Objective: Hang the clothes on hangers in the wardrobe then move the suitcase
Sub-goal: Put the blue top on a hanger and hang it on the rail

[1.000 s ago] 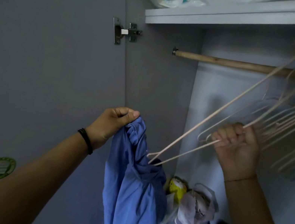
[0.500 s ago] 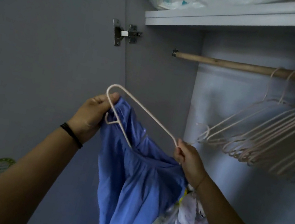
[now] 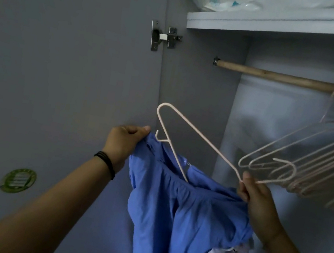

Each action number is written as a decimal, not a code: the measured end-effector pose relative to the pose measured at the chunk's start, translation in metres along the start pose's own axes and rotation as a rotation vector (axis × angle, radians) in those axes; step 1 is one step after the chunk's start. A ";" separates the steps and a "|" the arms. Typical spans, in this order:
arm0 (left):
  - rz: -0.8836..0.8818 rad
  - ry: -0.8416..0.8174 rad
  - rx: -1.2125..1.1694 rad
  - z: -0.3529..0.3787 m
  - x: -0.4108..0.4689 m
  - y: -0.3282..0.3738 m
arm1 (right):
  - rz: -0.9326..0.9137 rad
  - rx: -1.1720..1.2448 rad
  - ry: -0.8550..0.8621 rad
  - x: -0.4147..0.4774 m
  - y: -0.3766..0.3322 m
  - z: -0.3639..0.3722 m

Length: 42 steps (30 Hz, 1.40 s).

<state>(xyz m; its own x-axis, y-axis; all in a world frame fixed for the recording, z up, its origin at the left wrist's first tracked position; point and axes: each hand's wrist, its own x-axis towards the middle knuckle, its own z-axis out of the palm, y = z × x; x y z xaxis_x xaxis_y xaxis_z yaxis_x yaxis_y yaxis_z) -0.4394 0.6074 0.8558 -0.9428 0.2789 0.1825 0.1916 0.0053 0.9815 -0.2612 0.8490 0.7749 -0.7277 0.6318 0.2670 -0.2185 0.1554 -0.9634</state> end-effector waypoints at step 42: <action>0.708 -0.199 0.845 0.040 -0.040 -0.010 | -0.076 -0.744 -0.337 0.006 -0.066 0.033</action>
<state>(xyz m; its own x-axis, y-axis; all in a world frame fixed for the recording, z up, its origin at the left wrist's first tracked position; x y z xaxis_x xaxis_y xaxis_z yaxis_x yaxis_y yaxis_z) -0.3921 0.6349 0.8366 -0.5020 0.6255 0.5973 0.8624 0.4140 0.2912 -0.2726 0.8171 0.8411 -0.9103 0.3559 0.2114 0.1272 0.7265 -0.6753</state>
